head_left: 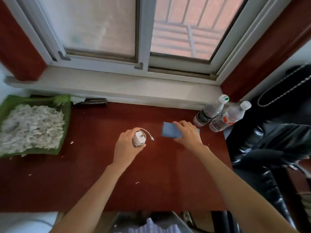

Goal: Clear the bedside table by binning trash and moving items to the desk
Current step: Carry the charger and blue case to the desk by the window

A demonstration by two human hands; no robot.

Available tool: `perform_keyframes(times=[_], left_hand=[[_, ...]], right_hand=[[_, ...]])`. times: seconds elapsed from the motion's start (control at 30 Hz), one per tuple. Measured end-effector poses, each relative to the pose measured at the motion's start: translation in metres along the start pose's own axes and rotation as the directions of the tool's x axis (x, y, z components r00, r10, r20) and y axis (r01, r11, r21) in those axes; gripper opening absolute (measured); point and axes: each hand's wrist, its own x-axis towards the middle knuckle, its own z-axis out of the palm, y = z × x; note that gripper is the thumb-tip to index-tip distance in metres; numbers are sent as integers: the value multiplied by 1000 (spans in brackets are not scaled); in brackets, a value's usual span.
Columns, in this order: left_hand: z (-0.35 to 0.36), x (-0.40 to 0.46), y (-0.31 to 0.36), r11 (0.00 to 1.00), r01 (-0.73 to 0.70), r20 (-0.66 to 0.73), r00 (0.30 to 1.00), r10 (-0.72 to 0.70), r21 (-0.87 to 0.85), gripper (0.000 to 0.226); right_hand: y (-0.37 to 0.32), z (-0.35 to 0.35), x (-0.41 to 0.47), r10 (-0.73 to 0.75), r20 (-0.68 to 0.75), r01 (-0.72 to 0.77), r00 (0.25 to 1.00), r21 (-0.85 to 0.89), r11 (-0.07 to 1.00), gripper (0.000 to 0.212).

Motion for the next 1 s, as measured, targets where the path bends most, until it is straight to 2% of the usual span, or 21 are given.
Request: perform_keyframes(times=[0.23,0.4,0.53,0.6,0.77,1.0], left_hand=[[6,23,1,1000,18,-14,1000,-18,24,57],[11,36,-2,997,60,-24,998,-59,46,57],[21,43,0,996,72,-4,997,-72,44,57],[28,45,1,996,81,14,997,-82,42,58],[41,56,3,994,87,62,994,-92,72,58],[43,61,2,994,85,74,993,-90,76,58]], right_hand=[[16,5,63,-61,114,67,992,-51,996,76],[27,14,98,-75,142,82,987,-44,996,55],[28,22,115,-120,206,122,971,4,993,52],[29,26,119,-116,216,115,969,20,993,56],[34,33,112,-105,230,93,968,62,994,83],[40,38,115,-163,202,157,966,47,986,79]])
